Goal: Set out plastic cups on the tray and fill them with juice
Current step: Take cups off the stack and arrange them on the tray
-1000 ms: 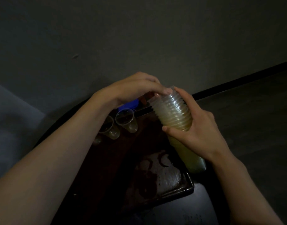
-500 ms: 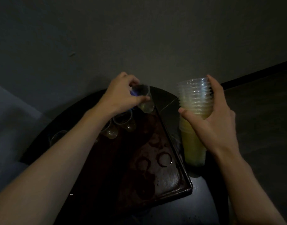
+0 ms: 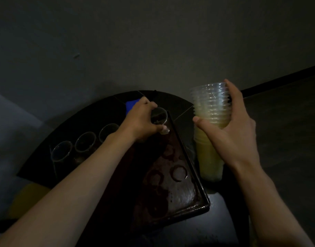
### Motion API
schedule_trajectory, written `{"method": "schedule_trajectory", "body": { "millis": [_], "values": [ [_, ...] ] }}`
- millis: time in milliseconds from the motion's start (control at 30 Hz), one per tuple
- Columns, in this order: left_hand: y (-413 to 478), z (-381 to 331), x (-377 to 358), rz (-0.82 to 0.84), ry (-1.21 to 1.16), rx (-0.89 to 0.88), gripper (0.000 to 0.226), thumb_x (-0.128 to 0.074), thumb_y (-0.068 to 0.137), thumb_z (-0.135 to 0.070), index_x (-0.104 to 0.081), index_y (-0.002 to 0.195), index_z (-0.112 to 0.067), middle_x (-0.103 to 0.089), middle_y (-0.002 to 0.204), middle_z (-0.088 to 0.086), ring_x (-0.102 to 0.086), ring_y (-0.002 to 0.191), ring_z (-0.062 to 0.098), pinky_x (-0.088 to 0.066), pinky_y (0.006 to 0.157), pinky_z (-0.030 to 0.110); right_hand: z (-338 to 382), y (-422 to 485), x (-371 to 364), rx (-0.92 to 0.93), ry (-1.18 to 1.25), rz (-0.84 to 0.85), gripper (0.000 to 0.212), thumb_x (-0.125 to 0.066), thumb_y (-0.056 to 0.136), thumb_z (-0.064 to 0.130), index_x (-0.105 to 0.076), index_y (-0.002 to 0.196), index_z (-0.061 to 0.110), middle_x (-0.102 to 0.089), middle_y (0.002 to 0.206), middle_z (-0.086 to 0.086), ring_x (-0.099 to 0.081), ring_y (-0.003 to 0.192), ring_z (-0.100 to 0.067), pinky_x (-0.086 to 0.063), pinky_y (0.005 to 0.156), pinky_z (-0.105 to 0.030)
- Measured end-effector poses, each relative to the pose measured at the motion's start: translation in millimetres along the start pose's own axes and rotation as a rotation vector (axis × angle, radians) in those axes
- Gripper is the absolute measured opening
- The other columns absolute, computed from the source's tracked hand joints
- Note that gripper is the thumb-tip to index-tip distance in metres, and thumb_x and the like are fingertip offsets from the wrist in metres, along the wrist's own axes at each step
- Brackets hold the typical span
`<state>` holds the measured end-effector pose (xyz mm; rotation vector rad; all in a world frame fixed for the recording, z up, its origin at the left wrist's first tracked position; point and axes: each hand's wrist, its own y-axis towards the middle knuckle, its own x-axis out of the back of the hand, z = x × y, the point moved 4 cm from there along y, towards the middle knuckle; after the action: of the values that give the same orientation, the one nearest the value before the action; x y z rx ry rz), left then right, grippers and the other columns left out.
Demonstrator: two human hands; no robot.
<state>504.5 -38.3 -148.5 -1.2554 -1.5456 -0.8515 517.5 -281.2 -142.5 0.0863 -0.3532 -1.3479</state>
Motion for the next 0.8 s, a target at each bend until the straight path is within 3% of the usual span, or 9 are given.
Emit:
{"method": "schedule_trajectory", "body": {
  "millis": [200,367,500,800],
  "values": [
    [3.7,0.7,-2.4,0.002,0.001,-0.023,0.065,-0.088,0.072,-0.041,-0.062,0.128,-0.022,-0.043,0.119,-0.010,-0.049,0.109,0.008,-0.042,0.092,0.025,1.9,-0.2,-1.8,0.003,0.003,0.014,0.088,-0.082,0.078,0.026,-0.033,0.151,0.035,-0.059,0.102,0.027,-0.060,0.090,0.017,-0.042,0.072,0.001],
    [6.2,0.8,-5.8,0.009,0.045,-0.033,0.072,-0.087,0.070,-0.046,-0.061,0.131,-0.021,-0.044,0.119,-0.008,-0.047,0.111,0.009,-0.040,0.092,0.024,2.7,-0.8,-0.8,0.003,0.003,0.014,0.088,-0.082,0.078,0.024,-0.033,0.151,0.033,-0.057,0.102,0.029,-0.057,0.089,0.021,-0.038,0.071,0.004],
    [3.6,2.4,-7.9,0.019,0.028,-0.023,0.086,-0.089,0.070,-0.039,-0.051,0.143,-0.016,-0.044,0.127,-0.005,-0.045,0.118,0.012,-0.038,0.097,0.025,3.0,-1.1,-1.1,0.007,-0.005,0.019,0.088,-0.081,0.078,0.024,-0.033,0.151,0.032,-0.056,0.100,0.031,-0.056,0.088,0.023,-0.038,0.072,0.005],
    [2.6,2.4,-7.1,0.032,-0.006,-0.022,0.093,-0.091,0.069,-0.033,-0.045,0.149,-0.017,-0.045,0.134,-0.002,-0.045,0.125,0.015,-0.040,0.102,0.028,5.0,-1.5,-1.5,0.004,-0.007,0.019,0.087,-0.081,0.079,0.023,-0.034,0.151,0.032,-0.055,0.103,0.030,-0.054,0.089,0.026,-0.036,0.072,0.006]
  ]
}}
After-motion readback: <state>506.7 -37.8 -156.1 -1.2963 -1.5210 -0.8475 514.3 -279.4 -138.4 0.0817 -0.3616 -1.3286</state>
